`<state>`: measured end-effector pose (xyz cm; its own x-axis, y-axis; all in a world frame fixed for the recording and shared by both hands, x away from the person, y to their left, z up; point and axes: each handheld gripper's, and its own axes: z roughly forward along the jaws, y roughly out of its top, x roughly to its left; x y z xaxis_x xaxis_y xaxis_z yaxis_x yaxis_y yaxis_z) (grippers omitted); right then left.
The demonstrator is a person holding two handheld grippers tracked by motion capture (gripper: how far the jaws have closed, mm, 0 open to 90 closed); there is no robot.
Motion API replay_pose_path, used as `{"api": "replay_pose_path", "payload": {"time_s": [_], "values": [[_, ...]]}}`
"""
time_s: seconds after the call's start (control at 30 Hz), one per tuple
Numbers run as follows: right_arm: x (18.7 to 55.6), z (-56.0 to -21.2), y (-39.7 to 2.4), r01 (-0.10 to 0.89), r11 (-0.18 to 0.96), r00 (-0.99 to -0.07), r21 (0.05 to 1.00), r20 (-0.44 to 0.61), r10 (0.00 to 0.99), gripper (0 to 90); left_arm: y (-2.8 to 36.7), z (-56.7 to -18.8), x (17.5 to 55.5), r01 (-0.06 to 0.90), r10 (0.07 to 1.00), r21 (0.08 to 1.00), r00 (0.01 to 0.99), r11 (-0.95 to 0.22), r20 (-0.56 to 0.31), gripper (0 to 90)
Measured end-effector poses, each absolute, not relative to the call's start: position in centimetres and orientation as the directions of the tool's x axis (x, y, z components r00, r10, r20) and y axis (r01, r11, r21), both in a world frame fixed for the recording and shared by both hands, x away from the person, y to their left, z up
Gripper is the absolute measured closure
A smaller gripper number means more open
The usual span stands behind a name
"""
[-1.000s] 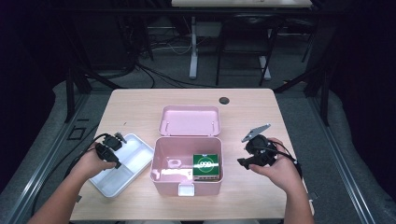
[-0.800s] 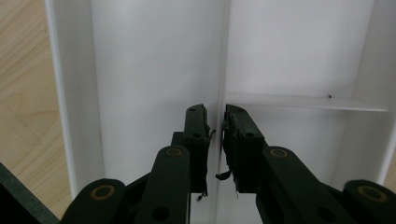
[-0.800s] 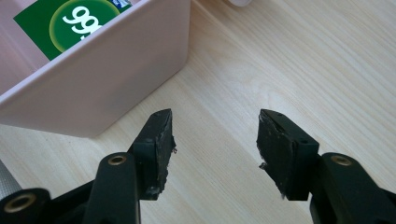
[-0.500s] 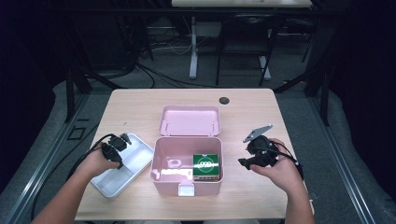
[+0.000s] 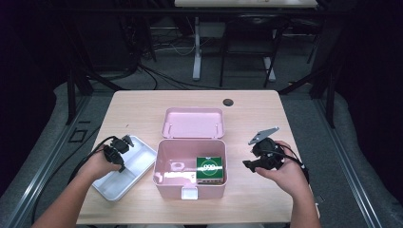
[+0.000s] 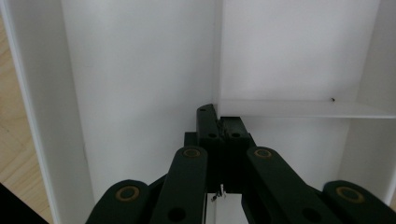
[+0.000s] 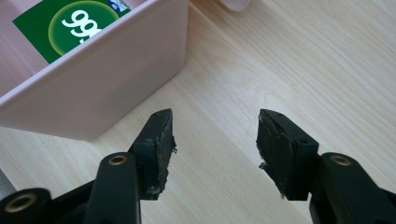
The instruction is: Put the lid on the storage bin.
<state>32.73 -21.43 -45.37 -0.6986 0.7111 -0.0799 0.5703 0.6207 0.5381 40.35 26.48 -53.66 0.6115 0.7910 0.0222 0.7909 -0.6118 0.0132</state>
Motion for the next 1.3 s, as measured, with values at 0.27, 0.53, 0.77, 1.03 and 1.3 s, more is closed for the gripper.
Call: {"api": "replay_pose_path", "payload": {"time_s": [0.27,0.53,0.77,1.03,1.3], "values": [[32.7,-45.4,-21.4,0.566,0.623,-0.7,0.54,-0.083,0.709,45.4,27.5,-50.9,39.7,0.794,0.797,0.078,0.604,-0.603,0.006,89.4],[32.7,-45.4,-21.5,0.568,0.615,-0.697,0.547,-0.079,0.713,45.5,27.8,-47.8,38.6,0.771,0.777,0.128,0.629,-0.624,0.004,89.4],[32.7,-45.4,-21.5,0.567,0.618,-0.698,0.544,-0.081,0.712,45.4,27.4,-45.1,38.3,0.739,0.747,0.142,0.665,-0.659,0.005,89.4],[32.8,-45.5,-21.6,0.57,0.614,-0.695,0.546,-0.079,0.715,45.5,26.1,-41.7,38.0,0.686,0.696,0.129,0.716,-0.716,0.053,89.4],[32.8,-45.5,-21.6,0.565,0.609,-0.697,0.557,-0.073,0.714,45.4,24.6,-39.5,37.9,0.64,0.651,0.129,0.755,-0.758,0.079,89.4]]}}
